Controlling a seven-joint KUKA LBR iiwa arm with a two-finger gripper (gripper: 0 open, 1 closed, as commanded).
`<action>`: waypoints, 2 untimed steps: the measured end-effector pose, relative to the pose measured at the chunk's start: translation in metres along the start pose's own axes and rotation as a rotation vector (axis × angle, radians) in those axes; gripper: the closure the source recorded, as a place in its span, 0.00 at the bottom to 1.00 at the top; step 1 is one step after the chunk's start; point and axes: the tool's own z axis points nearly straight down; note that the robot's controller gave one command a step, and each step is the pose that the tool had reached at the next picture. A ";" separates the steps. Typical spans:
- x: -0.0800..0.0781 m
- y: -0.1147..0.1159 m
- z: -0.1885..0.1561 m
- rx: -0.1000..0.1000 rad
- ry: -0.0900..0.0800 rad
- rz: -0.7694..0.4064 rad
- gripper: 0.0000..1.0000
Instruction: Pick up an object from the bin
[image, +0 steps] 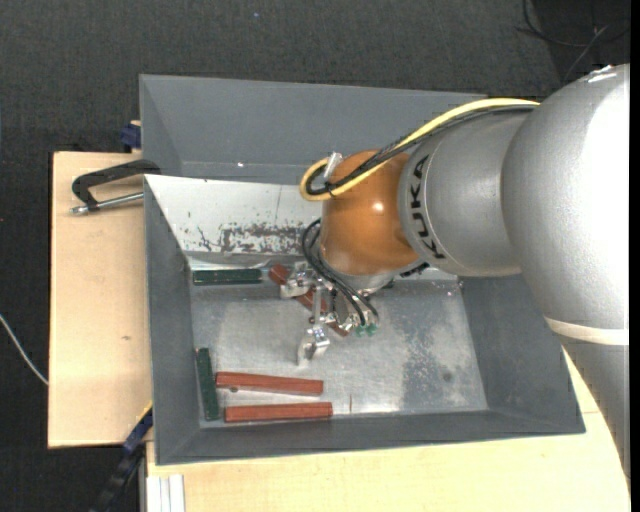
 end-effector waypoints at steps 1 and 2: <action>-0.001 -0.009 0.000 -0.006 0.003 -0.075 0.00; 0.024 -0.033 -0.037 -0.001 0.022 -0.141 0.00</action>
Offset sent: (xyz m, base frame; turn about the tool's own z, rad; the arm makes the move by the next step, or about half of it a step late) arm -0.0420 -0.0581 0.1014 -0.0162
